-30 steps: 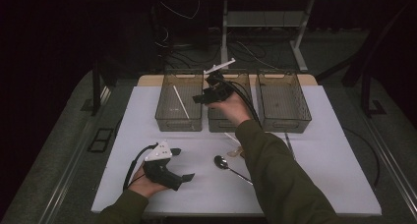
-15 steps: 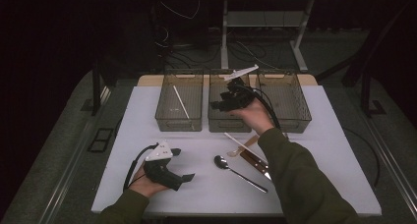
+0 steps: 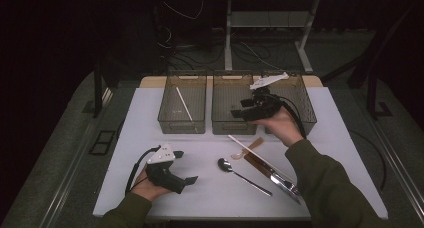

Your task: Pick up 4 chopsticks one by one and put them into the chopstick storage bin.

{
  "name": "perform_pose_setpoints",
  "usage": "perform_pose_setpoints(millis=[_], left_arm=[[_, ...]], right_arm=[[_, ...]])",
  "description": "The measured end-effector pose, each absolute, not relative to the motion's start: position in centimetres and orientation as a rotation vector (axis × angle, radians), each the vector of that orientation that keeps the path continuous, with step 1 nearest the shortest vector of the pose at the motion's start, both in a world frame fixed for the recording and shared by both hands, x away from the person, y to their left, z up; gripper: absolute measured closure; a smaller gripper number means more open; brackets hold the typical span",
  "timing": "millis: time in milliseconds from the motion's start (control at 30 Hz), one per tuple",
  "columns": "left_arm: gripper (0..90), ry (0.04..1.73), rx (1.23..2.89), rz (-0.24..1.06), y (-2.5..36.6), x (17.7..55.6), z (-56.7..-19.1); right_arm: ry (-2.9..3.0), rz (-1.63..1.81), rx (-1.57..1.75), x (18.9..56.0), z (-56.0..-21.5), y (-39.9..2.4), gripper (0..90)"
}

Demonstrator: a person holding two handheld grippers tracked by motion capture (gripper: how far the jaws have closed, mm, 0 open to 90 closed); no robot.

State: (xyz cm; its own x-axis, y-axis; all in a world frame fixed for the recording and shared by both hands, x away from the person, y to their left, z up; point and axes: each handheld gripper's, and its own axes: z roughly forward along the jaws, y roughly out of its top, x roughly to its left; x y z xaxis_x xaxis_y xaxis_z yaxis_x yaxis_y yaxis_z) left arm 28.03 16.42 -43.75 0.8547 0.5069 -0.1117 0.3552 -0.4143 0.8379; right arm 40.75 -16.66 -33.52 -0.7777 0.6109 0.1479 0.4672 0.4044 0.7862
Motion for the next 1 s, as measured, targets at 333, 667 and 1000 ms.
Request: perform_pose_setpoints(millis=[333,667,1000], left_arm=[[0.0,0.63,2.046,0.196,16.3,28.0,-43.8],[0.0,0.621,2.068,0.196,16.3,28.1,-43.9],[0.0,0.626,2.08,0.193,16.2,28.2,-44.1]], right_arm=[[2.515,1.288,0.968,39.0,-34.7,-19.5,43.5],[2.492,1.318,0.99,37.4,-35.9,-22.8,49.9],[2.496,1.309,1.0,35.4,-37.3,-25.5,56.5]])
